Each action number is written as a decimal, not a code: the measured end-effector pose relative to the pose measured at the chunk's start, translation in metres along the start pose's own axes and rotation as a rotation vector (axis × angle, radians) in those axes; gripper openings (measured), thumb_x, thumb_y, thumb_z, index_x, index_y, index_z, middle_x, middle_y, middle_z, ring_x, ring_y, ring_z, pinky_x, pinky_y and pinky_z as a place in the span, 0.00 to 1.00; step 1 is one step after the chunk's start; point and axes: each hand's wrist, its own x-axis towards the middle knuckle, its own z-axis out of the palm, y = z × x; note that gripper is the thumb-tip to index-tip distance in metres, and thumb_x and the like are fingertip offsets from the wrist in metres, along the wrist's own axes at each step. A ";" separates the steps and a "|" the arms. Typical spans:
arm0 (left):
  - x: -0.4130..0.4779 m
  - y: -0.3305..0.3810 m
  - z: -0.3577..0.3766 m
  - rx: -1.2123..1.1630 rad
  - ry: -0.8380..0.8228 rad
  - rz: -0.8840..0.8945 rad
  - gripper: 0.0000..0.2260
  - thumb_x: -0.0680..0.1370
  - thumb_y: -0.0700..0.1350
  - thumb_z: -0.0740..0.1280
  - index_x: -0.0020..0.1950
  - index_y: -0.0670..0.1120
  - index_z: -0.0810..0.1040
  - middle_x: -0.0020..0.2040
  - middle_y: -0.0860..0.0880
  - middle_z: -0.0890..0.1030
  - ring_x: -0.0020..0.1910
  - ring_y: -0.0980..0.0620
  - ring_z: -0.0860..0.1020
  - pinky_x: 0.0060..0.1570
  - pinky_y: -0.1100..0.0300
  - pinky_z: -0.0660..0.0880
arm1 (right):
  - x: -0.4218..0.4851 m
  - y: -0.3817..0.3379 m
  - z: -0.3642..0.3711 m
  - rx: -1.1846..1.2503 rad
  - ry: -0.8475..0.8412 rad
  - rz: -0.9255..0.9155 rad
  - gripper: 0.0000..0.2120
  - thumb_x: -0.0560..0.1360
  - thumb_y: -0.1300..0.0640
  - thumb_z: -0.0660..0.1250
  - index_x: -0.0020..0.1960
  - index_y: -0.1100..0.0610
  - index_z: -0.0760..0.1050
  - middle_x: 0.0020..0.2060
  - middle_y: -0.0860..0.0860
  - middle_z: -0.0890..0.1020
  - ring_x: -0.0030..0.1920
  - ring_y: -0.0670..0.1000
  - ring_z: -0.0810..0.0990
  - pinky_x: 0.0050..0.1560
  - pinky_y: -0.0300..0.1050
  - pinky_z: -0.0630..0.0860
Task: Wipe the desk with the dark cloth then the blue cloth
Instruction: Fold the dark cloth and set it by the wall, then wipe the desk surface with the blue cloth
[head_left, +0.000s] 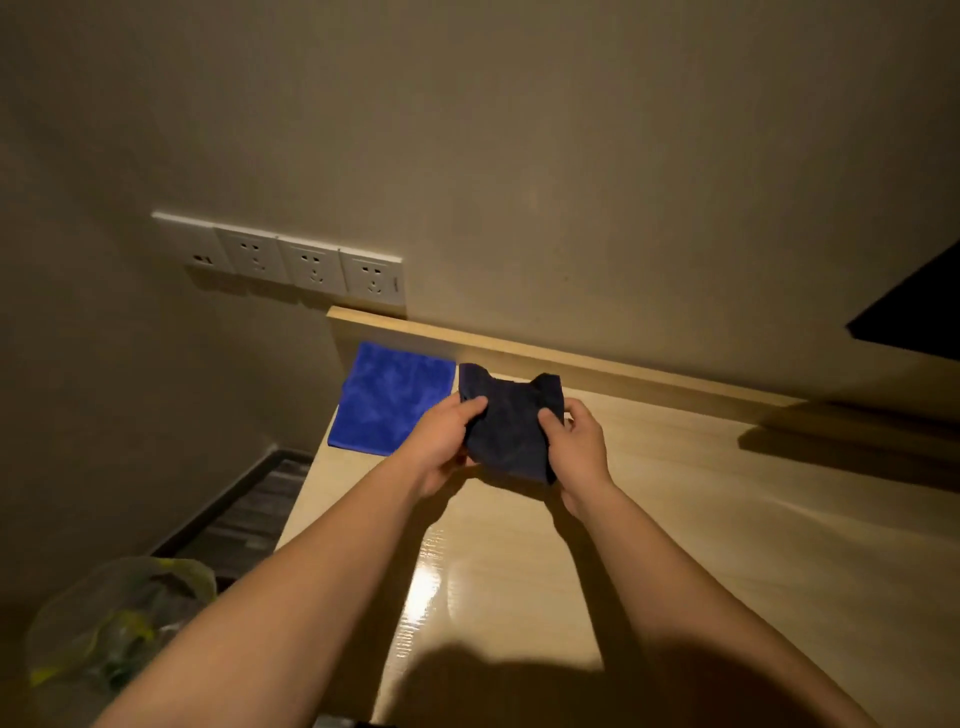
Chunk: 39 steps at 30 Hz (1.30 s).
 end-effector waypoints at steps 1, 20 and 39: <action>0.013 0.006 -0.010 0.223 0.049 0.046 0.17 0.87 0.51 0.64 0.75 0.48 0.76 0.66 0.44 0.83 0.62 0.45 0.82 0.51 0.54 0.80 | 0.014 -0.001 0.006 -0.099 0.014 -0.016 0.10 0.85 0.53 0.65 0.64 0.52 0.76 0.58 0.54 0.84 0.54 0.54 0.85 0.55 0.55 0.84; 0.115 -0.021 -0.119 1.697 0.083 0.506 0.37 0.81 0.75 0.43 0.88 0.61 0.46 0.89 0.48 0.43 0.87 0.41 0.42 0.82 0.32 0.41 | -0.056 0.118 0.016 -1.269 0.020 -0.193 0.43 0.74 0.19 0.42 0.84 0.39 0.47 0.85 0.48 0.44 0.84 0.53 0.38 0.80 0.62 0.42; 0.067 -0.059 -0.129 1.787 0.124 0.459 0.45 0.78 0.78 0.41 0.88 0.53 0.40 0.89 0.51 0.43 0.87 0.41 0.42 0.77 0.23 0.42 | -0.057 0.129 0.020 -1.235 0.115 -0.266 0.40 0.77 0.23 0.45 0.84 0.40 0.51 0.85 0.48 0.47 0.84 0.54 0.41 0.80 0.64 0.44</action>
